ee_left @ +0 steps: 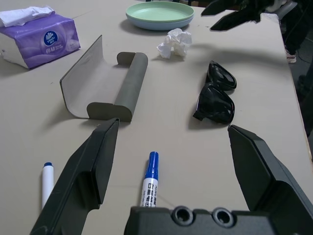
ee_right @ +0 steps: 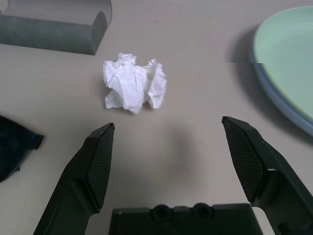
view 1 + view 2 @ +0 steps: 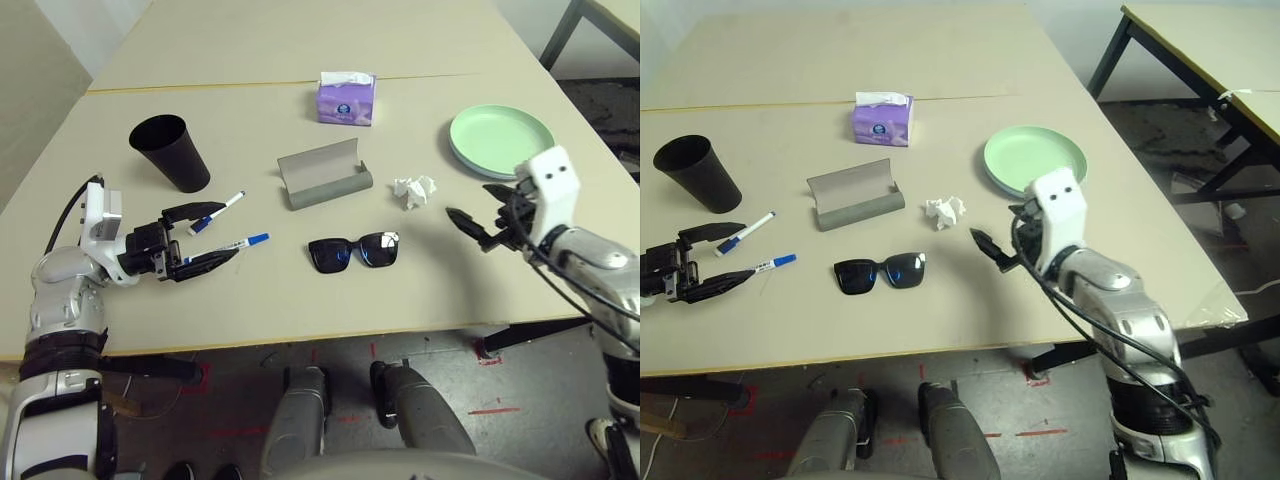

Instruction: Organize and tidy the items on the table.

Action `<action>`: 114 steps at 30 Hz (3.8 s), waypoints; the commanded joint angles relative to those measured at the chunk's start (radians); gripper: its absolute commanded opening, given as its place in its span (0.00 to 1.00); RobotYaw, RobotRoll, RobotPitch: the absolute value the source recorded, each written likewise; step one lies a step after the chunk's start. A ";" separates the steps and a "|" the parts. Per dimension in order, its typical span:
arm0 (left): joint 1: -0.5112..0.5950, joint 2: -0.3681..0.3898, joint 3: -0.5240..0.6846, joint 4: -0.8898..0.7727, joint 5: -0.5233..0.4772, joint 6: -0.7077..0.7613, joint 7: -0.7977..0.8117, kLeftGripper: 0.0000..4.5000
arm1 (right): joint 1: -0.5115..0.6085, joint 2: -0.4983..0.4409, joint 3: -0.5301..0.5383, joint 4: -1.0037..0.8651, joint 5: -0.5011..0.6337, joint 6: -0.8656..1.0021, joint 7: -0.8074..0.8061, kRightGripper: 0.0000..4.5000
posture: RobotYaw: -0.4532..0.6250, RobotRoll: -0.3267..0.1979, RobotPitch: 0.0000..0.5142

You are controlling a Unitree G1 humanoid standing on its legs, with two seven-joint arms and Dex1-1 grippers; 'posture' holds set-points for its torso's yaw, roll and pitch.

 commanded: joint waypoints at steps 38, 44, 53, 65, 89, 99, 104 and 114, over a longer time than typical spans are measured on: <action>0.084 -0.010 0.022 -0.151 -0.035 0.024 0.086 1.00 | -0.190 0.159 0.131 0.258 -0.090 -0.154 0.096 0.36 | 0.44 0.62 0.37; 0.066 -0.017 0.026 -0.177 -0.054 0.038 0.113 1.00 | -0.206 0.154 0.106 0.248 -0.075 -0.144 0.097 0.01 | 0.44 0.62 0.36; 0.072 -0.022 0.016 -0.179 -0.051 0.040 0.116 1.00 | -0.197 0.146 0.098 0.208 -0.066 -0.113 0.096 0.01 | 0.43 0.62 0.37; 0.071 -0.027 0.008 -0.174 -0.047 0.046 0.109 1.00 | -0.184 0.118 0.090 0.237 -0.089 -0.132 0.095 0.86 | 0.43 0.62 0.37; 0.120 -0.036 0.022 -0.252 -0.060 0.074 0.140 1.00 | -0.293 0.220 0.119 0.616 -0.157 -0.371 0.101 0.96 | 0.46 0.62 0.37; 0.125 -0.048 0.017 -0.269 -0.065 0.077 0.156 1.00 | -0.286 0.222 0.114 0.612 -0.160 -0.387 0.113 0.18 | 0.45 0.62 0.36; 0.120 -0.052 0.013 -0.271 -0.066 0.080 0.158 1.00 | -0.280 0.220 0.110 0.603 -0.158 -0.385 0.115 0.01 | 0.44 0.62 0.36; 0.123 -0.058 0.009 -0.271 -0.064 0.085 0.154 1.00 | -0.267 0.145 0.008 0.476 -0.107 -0.288 0.097 0.01 | 0.43 0.62 0.37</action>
